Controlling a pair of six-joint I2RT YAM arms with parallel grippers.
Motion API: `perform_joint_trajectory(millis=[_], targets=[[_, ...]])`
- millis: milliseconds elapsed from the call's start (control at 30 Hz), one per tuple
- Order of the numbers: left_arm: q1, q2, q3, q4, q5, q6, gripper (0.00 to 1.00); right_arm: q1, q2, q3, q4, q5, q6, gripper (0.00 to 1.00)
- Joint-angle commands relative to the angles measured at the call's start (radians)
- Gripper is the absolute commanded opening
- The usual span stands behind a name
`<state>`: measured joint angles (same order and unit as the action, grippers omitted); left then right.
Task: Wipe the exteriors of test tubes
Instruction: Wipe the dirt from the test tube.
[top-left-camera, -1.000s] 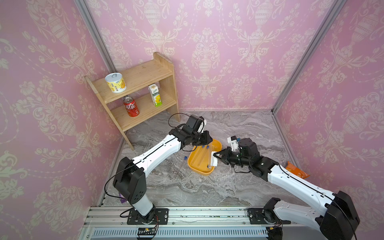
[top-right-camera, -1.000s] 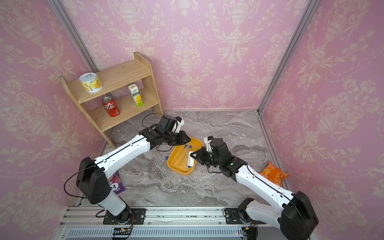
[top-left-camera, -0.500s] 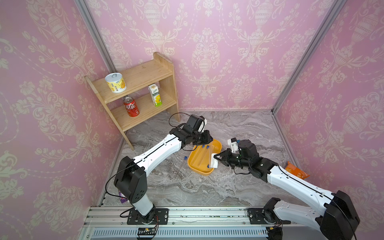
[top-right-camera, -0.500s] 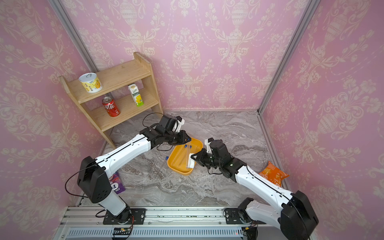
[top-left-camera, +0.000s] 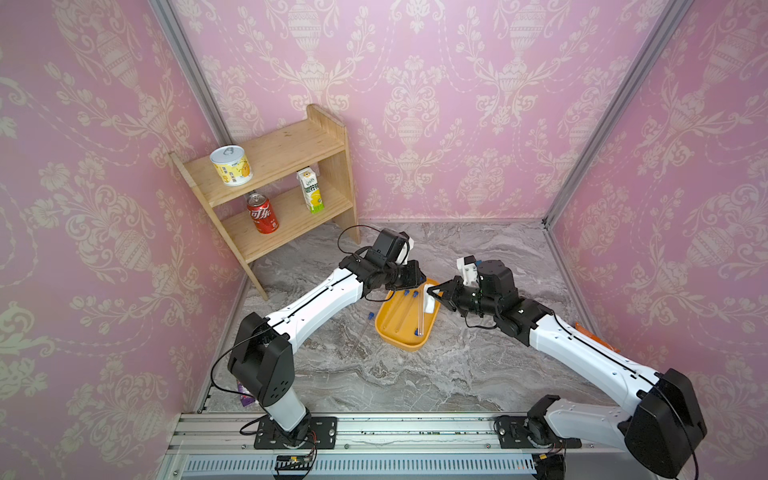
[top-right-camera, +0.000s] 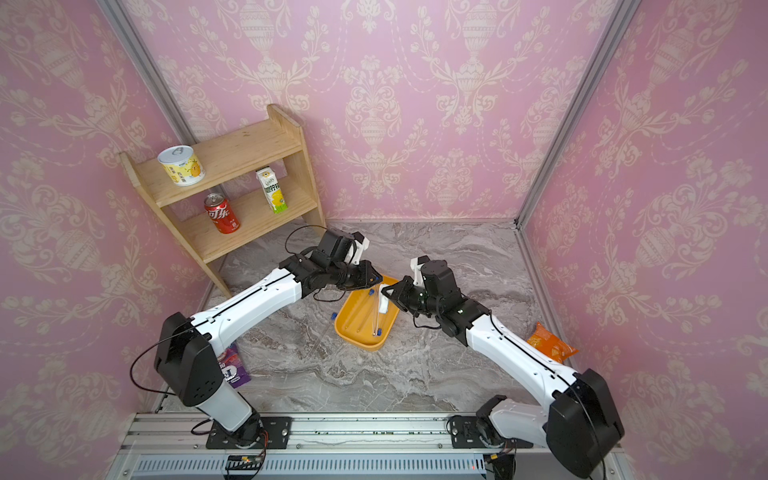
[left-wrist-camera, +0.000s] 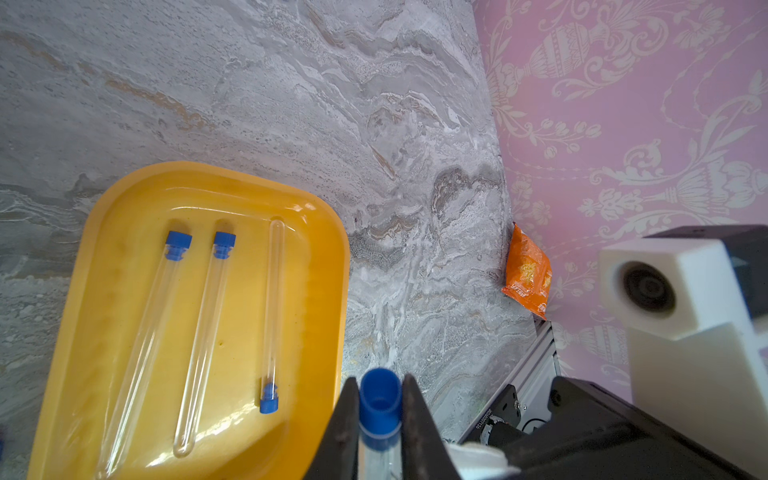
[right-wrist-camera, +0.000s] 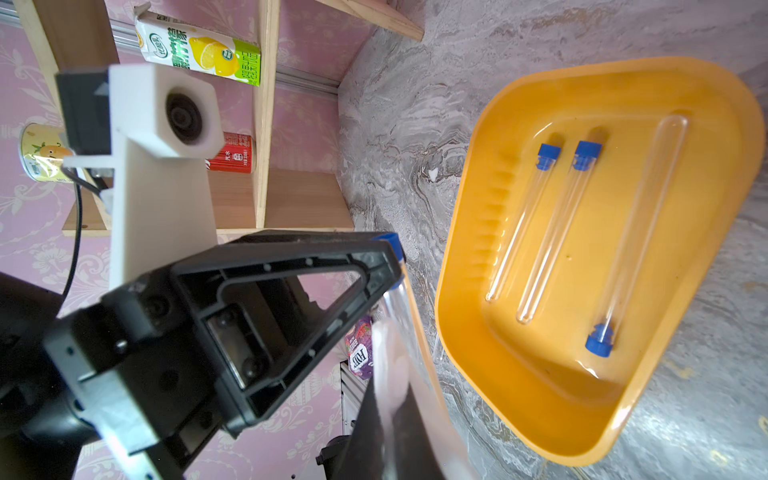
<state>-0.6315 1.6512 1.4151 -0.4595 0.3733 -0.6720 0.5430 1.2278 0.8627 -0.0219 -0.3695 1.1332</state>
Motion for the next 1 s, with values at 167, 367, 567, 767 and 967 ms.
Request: perform_joint_trajectory(millis=[167,367,567,767,967], targets=[[0.004,-0.004,-0.004,0.016,0.018,-0.002,0.13,-0.005,0.044,0.028,0.058,-0.044,-0.027,0.0],[0.004,0.002,-0.001,0.016,0.016,0.001,0.13,0.024,-0.011,-0.017,0.023,-0.032,-0.038,0.0],[0.004,0.006,0.004,0.015,0.016,0.003,0.13,0.054,-0.086,-0.083,-0.012,-0.01,-0.035,0.0],[0.005,-0.001,0.003,0.015,0.013,0.002,0.13,0.104,-0.101,-0.122,-0.015,-0.005,-0.045,0.0],[0.006,-0.006,0.002,0.009,0.01,0.004,0.13,0.142,-0.126,-0.136,-0.049,0.005,-0.067,0.0]])
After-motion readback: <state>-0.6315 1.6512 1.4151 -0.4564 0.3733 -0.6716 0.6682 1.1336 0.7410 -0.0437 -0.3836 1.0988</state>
